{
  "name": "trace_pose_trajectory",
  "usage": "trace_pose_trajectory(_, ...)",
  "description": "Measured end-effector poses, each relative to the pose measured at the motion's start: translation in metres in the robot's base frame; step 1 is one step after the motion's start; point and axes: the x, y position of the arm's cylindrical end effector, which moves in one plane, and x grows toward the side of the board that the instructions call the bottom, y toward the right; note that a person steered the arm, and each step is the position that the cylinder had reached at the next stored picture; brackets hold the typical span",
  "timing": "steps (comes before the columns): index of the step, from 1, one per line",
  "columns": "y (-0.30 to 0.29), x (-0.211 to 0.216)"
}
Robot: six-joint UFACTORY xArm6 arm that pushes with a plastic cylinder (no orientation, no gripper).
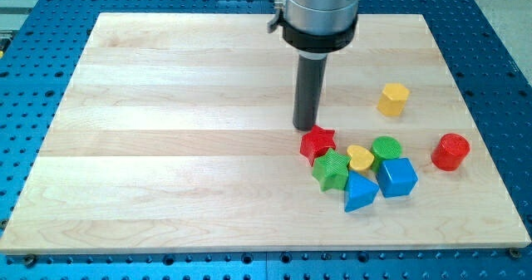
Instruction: Push the red star slightly to the right
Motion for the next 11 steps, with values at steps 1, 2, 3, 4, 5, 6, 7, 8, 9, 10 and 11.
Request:
trace_pose_trajectory(1,0.014,0.007)
trace_pose_trajectory(2,0.027,0.007)
trace_pose_trajectory(3,0.046,0.006)
trace_pose_trajectory(4,0.031,-0.016)
trace_pose_trajectory(5,-0.028,-0.02)
trace_pose_trajectory(6,-0.052,-0.005)
trace_pose_trajectory(7,-0.041,0.016)
trace_pose_trajectory(8,-0.016,0.015)
trace_pose_trajectory(9,0.005,0.009)
trace_pose_trajectory(10,0.015,0.014)
trace_pose_trajectory(11,0.026,0.029)
